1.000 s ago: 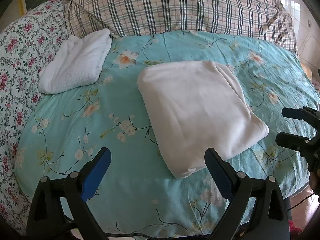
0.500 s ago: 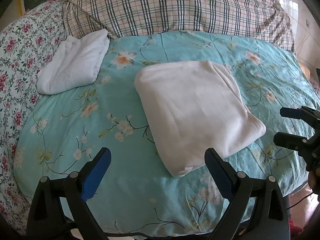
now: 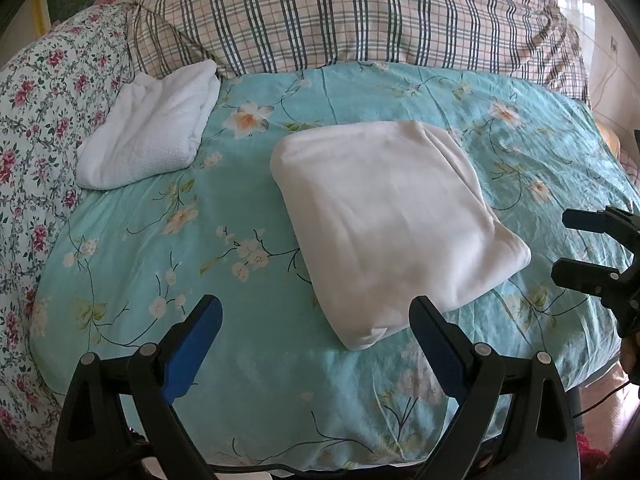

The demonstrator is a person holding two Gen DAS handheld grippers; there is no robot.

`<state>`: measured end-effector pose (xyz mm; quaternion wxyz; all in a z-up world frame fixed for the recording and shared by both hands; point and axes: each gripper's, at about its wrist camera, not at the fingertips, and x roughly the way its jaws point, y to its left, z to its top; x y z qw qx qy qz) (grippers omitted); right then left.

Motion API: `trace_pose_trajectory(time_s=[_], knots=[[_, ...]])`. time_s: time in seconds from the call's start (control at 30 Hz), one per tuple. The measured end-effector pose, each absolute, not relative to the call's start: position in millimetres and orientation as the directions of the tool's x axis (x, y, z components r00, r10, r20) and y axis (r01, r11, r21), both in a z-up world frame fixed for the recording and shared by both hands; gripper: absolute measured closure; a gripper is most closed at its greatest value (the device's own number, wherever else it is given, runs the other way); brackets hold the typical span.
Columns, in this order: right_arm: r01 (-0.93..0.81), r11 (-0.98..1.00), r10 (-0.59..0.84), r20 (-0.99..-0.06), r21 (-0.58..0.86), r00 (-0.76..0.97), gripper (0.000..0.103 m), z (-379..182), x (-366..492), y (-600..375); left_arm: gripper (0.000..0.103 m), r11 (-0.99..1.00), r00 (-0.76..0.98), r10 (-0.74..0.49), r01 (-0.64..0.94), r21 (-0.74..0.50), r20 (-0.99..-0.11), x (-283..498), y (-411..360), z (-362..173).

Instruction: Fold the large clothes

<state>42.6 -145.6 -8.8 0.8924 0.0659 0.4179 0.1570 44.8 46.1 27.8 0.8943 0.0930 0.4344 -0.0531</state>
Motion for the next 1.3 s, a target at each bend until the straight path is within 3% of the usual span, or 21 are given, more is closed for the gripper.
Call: trace_pose_trajectory(time_s=[1.3], knots=[[-0.233,0.939,0.343,-0.725,0.252,0.597,0.0,-8,56,-154,0.008,0.977,0.626,-0.013,0.175,0.125,-0.78,51,45,32]])
